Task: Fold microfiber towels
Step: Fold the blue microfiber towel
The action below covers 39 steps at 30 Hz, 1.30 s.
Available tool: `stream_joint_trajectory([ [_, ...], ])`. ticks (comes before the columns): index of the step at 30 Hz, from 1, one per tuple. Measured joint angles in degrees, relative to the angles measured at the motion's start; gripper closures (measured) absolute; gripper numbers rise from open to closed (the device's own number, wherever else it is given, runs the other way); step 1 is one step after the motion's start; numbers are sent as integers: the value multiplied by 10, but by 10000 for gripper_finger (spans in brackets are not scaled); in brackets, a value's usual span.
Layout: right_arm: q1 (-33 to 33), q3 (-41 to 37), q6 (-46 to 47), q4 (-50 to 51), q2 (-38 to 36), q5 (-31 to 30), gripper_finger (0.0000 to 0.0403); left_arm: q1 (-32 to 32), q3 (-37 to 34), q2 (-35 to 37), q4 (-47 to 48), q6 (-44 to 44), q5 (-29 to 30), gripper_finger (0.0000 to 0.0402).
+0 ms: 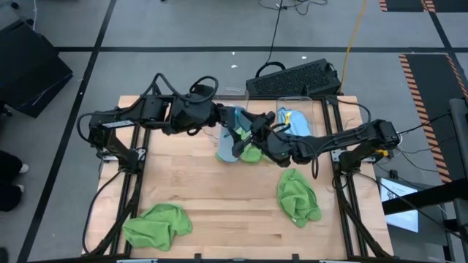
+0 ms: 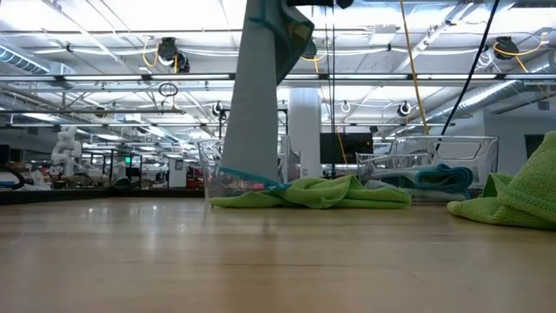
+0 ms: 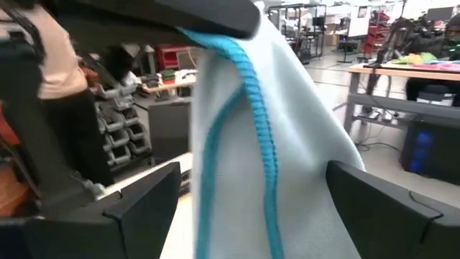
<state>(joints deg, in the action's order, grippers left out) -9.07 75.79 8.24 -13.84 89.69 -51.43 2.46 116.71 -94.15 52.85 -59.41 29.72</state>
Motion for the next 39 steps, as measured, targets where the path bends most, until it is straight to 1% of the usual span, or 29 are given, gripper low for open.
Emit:
stream_joint_trajectory([
  [2, 5, 0, 1, 19, 0, -12, 64, 0, 0, 0, -1, 4, -19, 399],
  [6, 15, 0, 7, 46, 0, -13, 64, 0, 0, 0, -1, 3, -48, 398],
  [13, 15, 0, 13, 77, 0, -15, 64, -7, 0, 1, 1, 7, -47, 398],
  [20, 7, 0, 32, 127, 0, -56, 64, -21, 1, 15, 7, 8, -45, 397],
  [25, 7, 0, 31, 143, 0, -57, 70, -25, 1, 24, 11, 14, -43, 398],
  [28, 7, 0, 31, 146, 0, -57, 92, -28, 1, 28, 10, 15, -38, 397],
  [35, 7, 0, 31, 152, 0, -54, 169, -28, 1, 35, 15, 22, -30, 398],
  [39, 7, 0, 31, 156, 0, -53, 204, -29, 1, 35, 23, 27, -27, 397],
])
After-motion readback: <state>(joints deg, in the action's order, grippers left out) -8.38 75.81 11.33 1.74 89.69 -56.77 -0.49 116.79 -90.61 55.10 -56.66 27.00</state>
